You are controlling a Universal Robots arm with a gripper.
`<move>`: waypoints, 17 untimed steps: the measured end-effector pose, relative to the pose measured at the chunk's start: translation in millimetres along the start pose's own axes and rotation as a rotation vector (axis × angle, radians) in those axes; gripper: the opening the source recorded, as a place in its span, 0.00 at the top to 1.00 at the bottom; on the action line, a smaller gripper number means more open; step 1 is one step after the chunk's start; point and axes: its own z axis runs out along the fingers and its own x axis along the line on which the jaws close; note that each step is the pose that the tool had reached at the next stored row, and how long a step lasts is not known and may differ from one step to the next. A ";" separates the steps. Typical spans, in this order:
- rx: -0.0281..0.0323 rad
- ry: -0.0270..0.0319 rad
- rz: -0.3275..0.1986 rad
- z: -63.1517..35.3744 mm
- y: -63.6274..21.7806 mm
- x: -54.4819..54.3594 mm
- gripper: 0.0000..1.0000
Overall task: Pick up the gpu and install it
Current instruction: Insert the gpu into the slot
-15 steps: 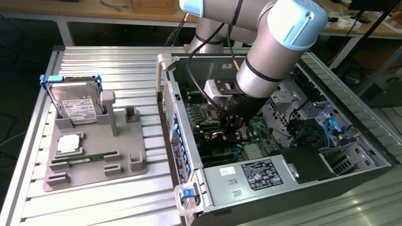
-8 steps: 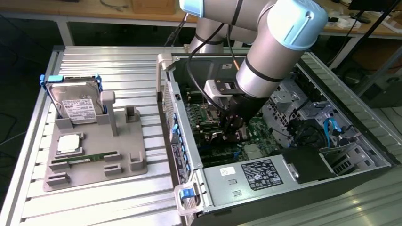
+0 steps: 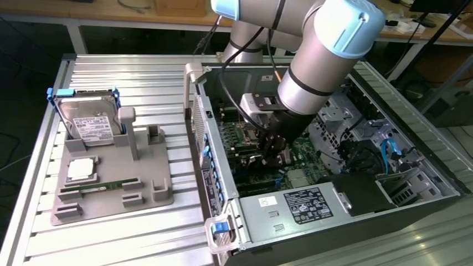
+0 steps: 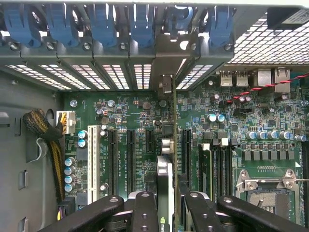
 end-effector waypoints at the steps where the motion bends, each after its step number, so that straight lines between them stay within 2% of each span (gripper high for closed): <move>1: 0.0000 0.0001 0.000 0.0 0.0 0.0 0.73; 17: -0.0001 0.0001 0.000 1.0 -0.1 -3.3 0.73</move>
